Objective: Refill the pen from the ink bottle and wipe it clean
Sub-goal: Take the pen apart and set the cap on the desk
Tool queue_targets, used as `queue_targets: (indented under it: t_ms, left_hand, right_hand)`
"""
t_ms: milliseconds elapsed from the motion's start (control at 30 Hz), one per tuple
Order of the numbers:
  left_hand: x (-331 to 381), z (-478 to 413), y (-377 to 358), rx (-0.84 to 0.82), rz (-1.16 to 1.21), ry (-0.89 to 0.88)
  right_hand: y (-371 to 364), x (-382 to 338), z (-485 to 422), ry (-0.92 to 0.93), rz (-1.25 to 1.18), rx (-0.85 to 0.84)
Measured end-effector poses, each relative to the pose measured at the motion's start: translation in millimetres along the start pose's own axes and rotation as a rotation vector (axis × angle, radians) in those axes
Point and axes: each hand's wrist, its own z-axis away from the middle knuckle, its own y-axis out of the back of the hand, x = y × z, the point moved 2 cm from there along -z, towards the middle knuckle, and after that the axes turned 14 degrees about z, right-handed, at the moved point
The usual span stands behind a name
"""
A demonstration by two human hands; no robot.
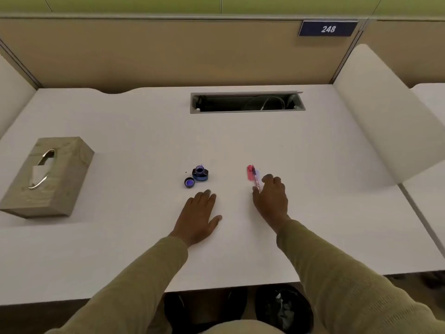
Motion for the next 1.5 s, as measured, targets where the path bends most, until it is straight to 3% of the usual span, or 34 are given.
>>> queue_targets:
  t_ms: [200, 500, 700, 900, 1000, 1133, 1300, 1500]
  left_hand:
    - [22.9, -19.6, -13.1, -0.017, -0.012, 0.023]
    - [37.3, -28.8, -16.7, -0.033, -0.023, 0.052]
    - [42.7, -40.4, -8.7, 0.003, 0.055, 0.055]
    - [61.2, -56.5, 30.9, 0.162, 0.444, 0.024]
    - [65.7, -58.4, 68.4, 0.27, 0.859, 0.178]
    - [63.5, -54.9, 107.1, 0.216, 1.297, 0.326]
    - [52.4, -39.0, 131.5, 0.111, 1.448, 0.293]
    - [37.3, -24.7, 146.9, 0.113, 1.54, 0.294]
  right_hand:
    - [-5.7, 18.9, -10.8, -0.049, -0.002, -0.095]
    - [-9.0, 29.0, -18.6, -0.058, -0.057, -0.103]
    - [-4.7, 25.9, -13.0, -0.174, -0.281, -0.101]
    - [19.5, 0.4, 13.9, -0.098, -0.53, -0.117]
    - [33.9, -18.5, 30.3, -0.101, -0.778, -0.231]
    - [51.7, -43.9, 44.7, -0.071, -1.049, -0.408]
    - [61.4, -70.9, 55.6, -0.069, -1.294, -0.593]
    - [69.3, -98.5, 60.2, -0.04, -1.377, -0.782]
